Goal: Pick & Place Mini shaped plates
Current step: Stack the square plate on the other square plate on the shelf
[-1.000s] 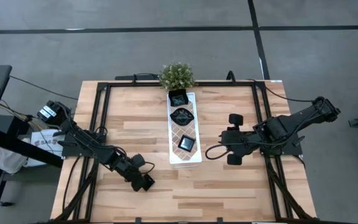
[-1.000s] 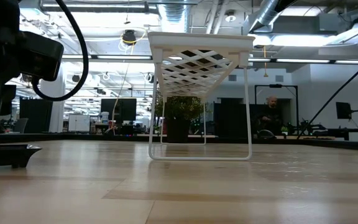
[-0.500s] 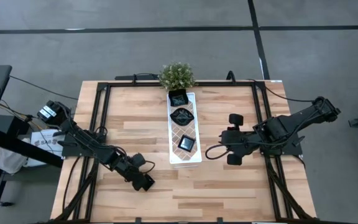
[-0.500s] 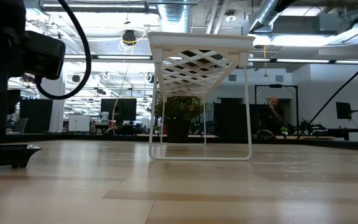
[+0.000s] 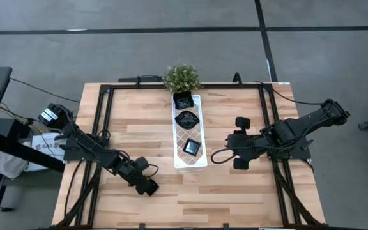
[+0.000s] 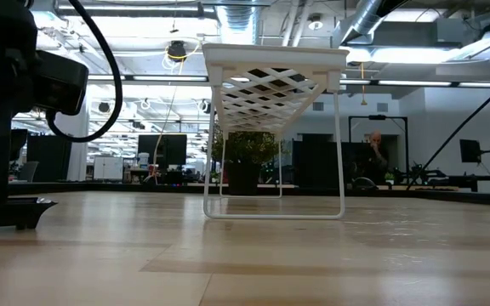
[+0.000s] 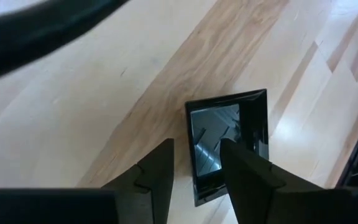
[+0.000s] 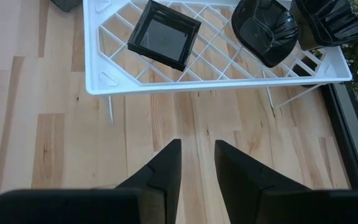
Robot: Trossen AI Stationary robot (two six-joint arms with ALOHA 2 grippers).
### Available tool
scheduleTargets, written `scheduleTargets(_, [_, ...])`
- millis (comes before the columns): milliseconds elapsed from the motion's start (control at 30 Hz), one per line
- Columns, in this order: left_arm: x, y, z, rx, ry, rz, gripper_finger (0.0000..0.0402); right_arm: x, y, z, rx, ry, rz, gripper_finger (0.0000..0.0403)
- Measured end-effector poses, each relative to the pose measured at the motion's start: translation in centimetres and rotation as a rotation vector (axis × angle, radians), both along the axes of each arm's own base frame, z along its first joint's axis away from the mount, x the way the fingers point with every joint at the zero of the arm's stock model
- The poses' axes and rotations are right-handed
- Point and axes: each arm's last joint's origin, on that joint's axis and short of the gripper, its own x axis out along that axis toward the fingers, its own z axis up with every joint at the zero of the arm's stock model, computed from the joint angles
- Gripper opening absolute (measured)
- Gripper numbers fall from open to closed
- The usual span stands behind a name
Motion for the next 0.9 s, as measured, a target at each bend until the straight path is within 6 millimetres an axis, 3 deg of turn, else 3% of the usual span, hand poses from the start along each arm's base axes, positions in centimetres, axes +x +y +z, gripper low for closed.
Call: scheduleTargets(900, [-0.41, 0.31, -0.58, -0.03, 0.004, 0.028, 0.0126, 0.0, 0.0, 0.0, 0.0, 0.0, 0.0, 0.0091])
